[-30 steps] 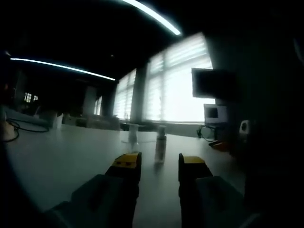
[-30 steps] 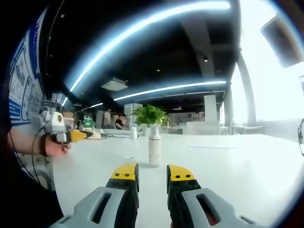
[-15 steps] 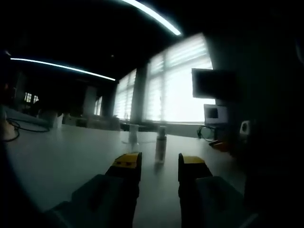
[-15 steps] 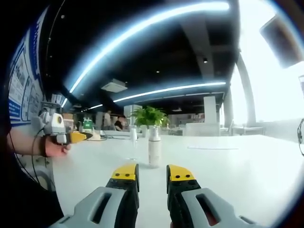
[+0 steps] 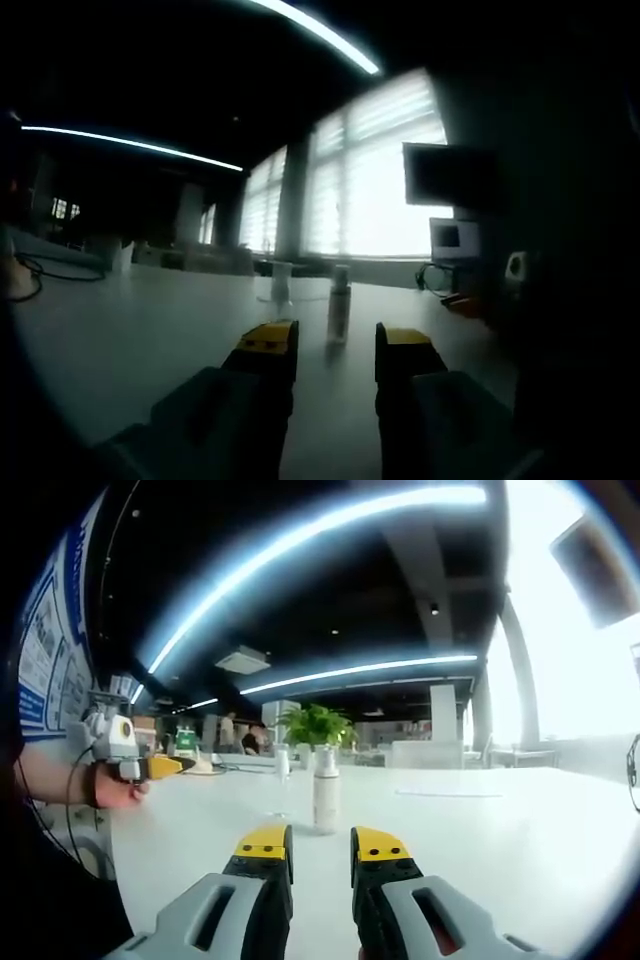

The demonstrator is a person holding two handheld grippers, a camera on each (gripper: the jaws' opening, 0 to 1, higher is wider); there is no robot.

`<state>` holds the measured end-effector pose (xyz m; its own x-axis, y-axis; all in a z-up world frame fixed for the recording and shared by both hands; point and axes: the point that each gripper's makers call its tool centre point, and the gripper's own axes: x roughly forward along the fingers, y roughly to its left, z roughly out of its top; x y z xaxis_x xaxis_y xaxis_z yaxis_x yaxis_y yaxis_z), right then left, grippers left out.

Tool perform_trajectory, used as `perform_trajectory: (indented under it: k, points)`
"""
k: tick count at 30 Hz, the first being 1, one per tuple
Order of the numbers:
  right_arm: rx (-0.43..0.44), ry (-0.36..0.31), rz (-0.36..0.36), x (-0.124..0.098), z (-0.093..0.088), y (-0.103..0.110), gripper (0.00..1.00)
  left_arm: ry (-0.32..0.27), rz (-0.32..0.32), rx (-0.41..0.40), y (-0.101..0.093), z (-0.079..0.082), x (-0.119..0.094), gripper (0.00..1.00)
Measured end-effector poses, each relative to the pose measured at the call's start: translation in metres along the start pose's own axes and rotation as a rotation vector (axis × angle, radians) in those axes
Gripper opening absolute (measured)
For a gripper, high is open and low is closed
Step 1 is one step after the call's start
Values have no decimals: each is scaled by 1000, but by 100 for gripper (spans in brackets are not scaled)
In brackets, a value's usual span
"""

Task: Clamp pump bottle remove cover press pump head put on cover

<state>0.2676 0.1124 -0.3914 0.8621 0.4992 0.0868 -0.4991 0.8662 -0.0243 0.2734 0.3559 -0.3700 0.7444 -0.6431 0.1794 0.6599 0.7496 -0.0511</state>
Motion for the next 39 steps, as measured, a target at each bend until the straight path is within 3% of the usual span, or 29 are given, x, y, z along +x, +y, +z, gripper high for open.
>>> perform_trajectory:
  k: [39]
  points:
    - [-8, 2, -2, -1, 0, 1, 17, -5, 11, 3, 0, 1, -1, 22]
